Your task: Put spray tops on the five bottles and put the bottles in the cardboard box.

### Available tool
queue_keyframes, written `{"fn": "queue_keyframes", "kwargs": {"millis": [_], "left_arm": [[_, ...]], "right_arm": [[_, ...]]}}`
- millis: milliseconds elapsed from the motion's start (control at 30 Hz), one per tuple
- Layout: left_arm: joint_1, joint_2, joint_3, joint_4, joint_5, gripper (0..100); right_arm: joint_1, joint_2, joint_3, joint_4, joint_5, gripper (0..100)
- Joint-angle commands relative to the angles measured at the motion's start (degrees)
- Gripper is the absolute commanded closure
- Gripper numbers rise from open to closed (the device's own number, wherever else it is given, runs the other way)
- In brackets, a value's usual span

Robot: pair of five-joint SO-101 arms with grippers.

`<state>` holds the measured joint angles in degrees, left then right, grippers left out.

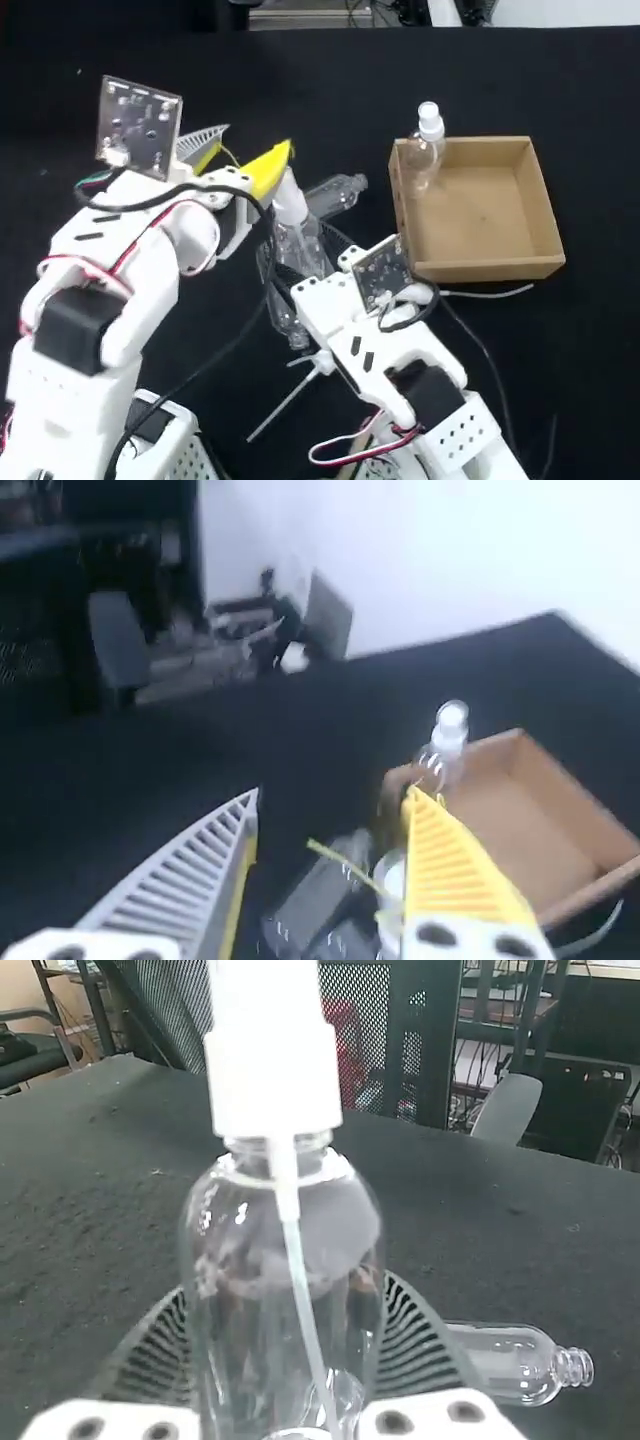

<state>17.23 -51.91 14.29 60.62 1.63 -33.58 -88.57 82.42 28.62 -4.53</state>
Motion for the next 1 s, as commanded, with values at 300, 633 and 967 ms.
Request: {"fn": "queue_keyframes", "kwargs": {"millis": [300, 633, 967], "left_arm": [[-19.2, -6.6, 10.2, -0.2, -5.6, 79], [-21.7, -6.6, 34.7, -10.9, -5.6, 79], [-21.8, -6.5, 56.9, -31.9, 2.5, 79]], "right_arm": [[18.9, -1.5, -13.8, 17.5, 0.2, 98.7], [52.9, -0.8, -25.4, 29.3, 17.8, 98.8], [74.3, 21.0, -25.3, 12.8, 23.8, 98.8]]}}
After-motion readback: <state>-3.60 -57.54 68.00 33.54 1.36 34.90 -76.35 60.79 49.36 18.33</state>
